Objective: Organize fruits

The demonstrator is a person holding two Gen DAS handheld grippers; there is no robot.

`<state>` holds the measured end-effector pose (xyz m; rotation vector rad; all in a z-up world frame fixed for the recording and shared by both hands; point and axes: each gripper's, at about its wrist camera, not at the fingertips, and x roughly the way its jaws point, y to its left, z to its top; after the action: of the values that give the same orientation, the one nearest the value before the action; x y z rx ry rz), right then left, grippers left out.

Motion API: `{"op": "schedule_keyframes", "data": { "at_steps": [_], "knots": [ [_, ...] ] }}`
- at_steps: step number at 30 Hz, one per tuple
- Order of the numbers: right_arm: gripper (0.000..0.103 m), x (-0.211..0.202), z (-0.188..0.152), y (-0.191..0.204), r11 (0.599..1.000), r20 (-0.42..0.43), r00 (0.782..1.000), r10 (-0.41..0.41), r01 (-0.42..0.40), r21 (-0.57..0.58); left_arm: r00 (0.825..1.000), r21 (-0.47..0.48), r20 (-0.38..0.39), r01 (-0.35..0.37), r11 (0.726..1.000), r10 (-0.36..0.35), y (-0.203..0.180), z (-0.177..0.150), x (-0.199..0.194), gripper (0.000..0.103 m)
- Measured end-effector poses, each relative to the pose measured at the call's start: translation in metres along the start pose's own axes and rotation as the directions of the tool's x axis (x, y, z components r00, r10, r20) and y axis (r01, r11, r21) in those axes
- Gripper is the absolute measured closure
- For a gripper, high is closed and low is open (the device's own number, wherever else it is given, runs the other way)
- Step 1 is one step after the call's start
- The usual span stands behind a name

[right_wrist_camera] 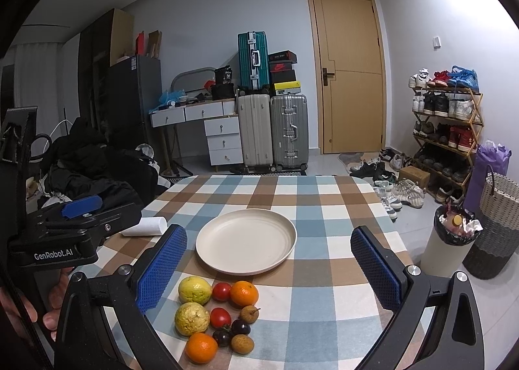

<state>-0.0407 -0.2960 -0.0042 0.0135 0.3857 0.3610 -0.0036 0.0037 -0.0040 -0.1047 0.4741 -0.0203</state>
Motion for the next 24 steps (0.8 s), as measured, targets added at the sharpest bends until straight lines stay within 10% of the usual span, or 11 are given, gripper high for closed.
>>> {"op": "schedule_keyframes", "data": {
  "at_steps": [24],
  "knots": [
    [0.0, 0.002, -0.0034, -0.0007, 1.0, -0.009, 1.0, 0.001, -0.001, 0.014, 1.0, 0.001, 0.0, -0.002, 1.0, 0.002, -0.0008, -0.0017, 0.0004, 0.0]
  ]
}}
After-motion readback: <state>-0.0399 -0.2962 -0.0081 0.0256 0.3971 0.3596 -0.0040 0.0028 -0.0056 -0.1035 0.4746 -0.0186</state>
